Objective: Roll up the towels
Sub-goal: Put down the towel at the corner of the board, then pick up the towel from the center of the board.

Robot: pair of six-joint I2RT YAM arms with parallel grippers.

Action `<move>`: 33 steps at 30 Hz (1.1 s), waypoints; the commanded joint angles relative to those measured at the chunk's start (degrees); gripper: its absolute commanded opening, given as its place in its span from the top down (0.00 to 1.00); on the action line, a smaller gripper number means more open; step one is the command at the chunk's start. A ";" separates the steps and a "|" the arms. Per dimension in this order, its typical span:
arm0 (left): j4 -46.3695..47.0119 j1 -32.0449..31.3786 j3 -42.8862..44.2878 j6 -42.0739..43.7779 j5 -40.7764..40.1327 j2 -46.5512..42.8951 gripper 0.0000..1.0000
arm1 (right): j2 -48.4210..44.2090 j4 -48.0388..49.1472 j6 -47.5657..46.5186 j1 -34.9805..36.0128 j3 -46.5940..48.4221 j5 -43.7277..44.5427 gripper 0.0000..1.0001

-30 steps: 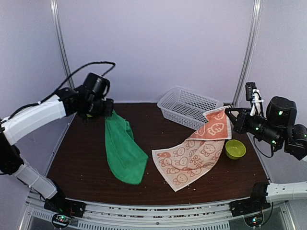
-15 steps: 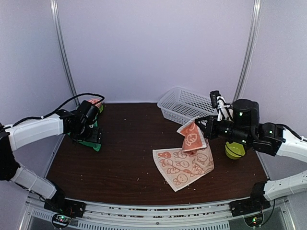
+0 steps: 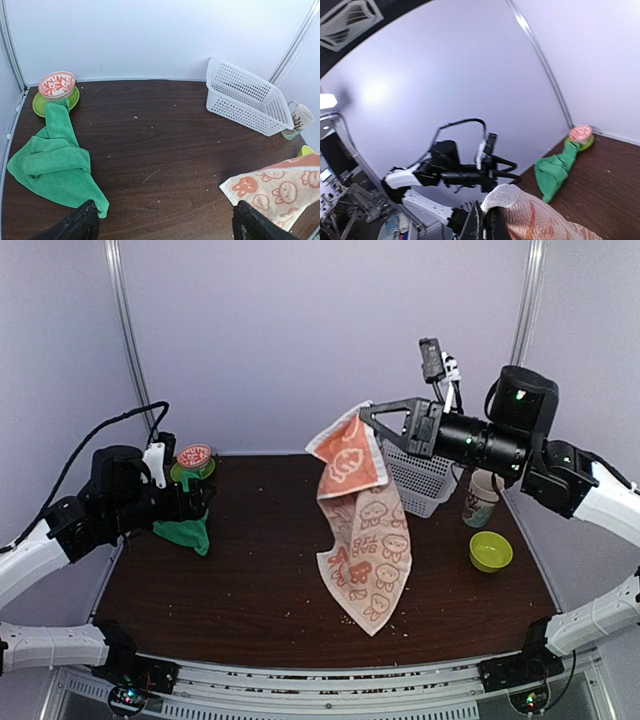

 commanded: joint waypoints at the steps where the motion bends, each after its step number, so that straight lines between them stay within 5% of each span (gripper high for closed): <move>1: 5.84 -0.13 -2.43 1.70 -3.83 -4.66 0.05 | -2.99 8.43 2.05 0.55 1.99 -8.70 1.00; 12: 6.58 -0.01 -5.56 0.50 -4.50 2.20 0.06 | -13.16 -14.64 0.81 -7.85 -31.63 27.94 1.00; 19: 11.30 -5.29 -7.04 3.47 4.37 9.75 0.09 | -17.17 -15.14 4.27 -8.23 -37.53 30.05 1.00; 23: 9.15 -14.58 -4.78 6.66 0.69 14.96 0.09 | -15.52 -13.95 7.22 -12.34 -35.60 30.48 1.00; 33: 4.31 -16.17 -0.84 7.30 -2.23 28.62 0.20 | -12.40 -11.41 9.05 -18.27 -36.88 27.76 1.00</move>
